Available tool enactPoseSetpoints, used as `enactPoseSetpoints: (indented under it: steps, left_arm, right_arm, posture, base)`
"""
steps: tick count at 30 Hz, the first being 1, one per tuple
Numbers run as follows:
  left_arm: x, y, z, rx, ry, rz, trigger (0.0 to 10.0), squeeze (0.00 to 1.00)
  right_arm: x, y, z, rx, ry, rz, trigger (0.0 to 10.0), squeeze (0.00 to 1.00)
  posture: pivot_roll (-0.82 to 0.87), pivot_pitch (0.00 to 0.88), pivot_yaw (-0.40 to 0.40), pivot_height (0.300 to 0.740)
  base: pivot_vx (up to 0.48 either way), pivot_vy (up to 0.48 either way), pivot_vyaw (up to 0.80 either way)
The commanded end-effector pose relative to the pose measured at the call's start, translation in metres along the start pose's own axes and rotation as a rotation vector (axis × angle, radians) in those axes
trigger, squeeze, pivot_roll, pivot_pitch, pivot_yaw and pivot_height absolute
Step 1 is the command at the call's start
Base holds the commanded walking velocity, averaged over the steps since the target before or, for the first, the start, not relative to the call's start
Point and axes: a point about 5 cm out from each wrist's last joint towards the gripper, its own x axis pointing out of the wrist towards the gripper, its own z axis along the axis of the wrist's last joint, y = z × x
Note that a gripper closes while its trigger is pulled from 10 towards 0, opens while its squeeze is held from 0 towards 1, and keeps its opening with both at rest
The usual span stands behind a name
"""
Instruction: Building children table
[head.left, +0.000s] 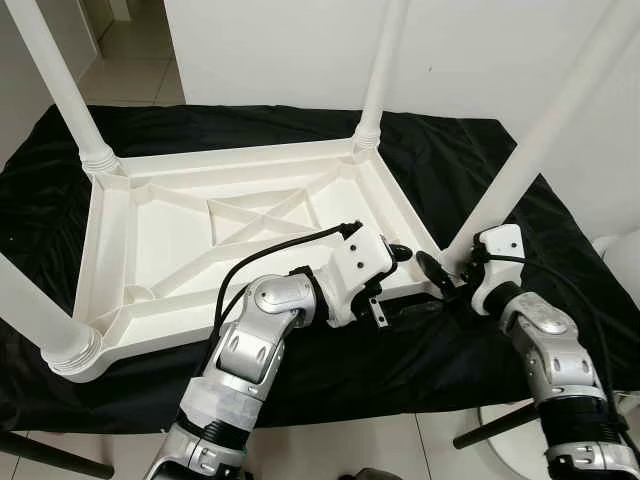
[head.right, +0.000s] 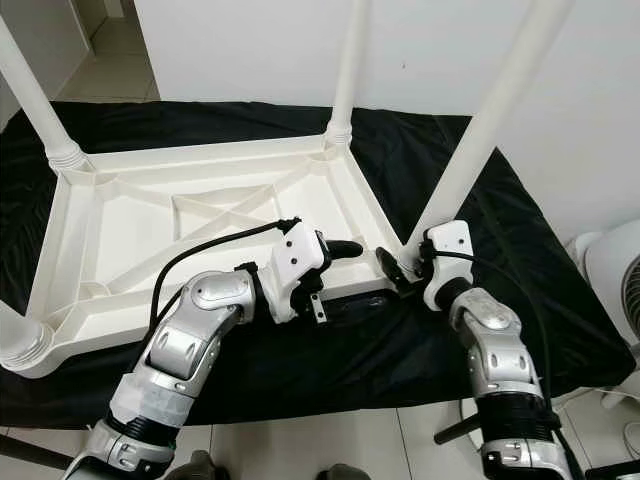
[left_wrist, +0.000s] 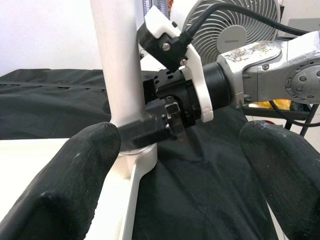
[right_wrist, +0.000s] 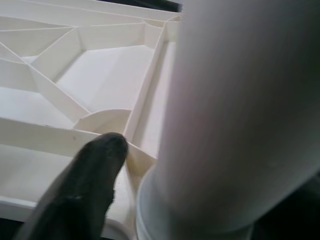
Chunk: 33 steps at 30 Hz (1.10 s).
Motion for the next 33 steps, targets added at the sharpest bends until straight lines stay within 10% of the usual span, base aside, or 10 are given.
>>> enactPoseSetpoints:
  steps: [1, 10, 11, 12, 33]
  left_arm:
    - [0.000, 0.007, 0.003, 0.019, 0.002, 0.132, 10.0, 0.00]
    - [-0.001, 0.007, 0.003, 0.020, 0.005, 0.126, 10.0, 0.00]
    - [-0.001, 0.006, 0.003, 0.019, 0.005, 0.123, 10.0, 0.00]
    - [-0.001, 0.006, 0.003, 0.019, 0.005, 0.122, 10.0, 0.00]
    - [-0.005, 0.012, 0.001, 0.023, 0.018, 0.143, 10.0, 0.00]
  right_arm:
    - [0.002, 0.006, -0.005, 0.002, 0.017, 0.050, 0.0, 0.00]
    - [-0.004, 0.003, -0.010, 0.018, 0.015, 0.100, 0.0, 0.00]
    - [-0.006, 0.003, -0.012, 0.034, 0.018, 0.063, 2.2, 0.00]
    - [-0.006, 0.004, -0.012, 0.063, 0.010, 0.034, 10.0, 0.00]
    - [-0.001, 0.032, -0.004, 0.199, -0.009, -0.418, 10.0, 0.00]
  posture:
    - [-0.01, 0.004, -0.036, 0.740]
    - [-0.02, 0.006, -0.030, 0.740]
    - [-0.02, 0.007, -0.028, 0.740]
    - [-0.02, 0.008, -0.027, 0.740]
    - [-0.02, 0.012, -0.028, 0.740]
  base:
    - [0.000, 0.000, 0.00]
    - [0.000, 0.000, 0.00]
    - [0.000, 0.000, 0.00]
    - [0.000, 0.000, 0.00]
    - [0.000, 0.000, 0.00]
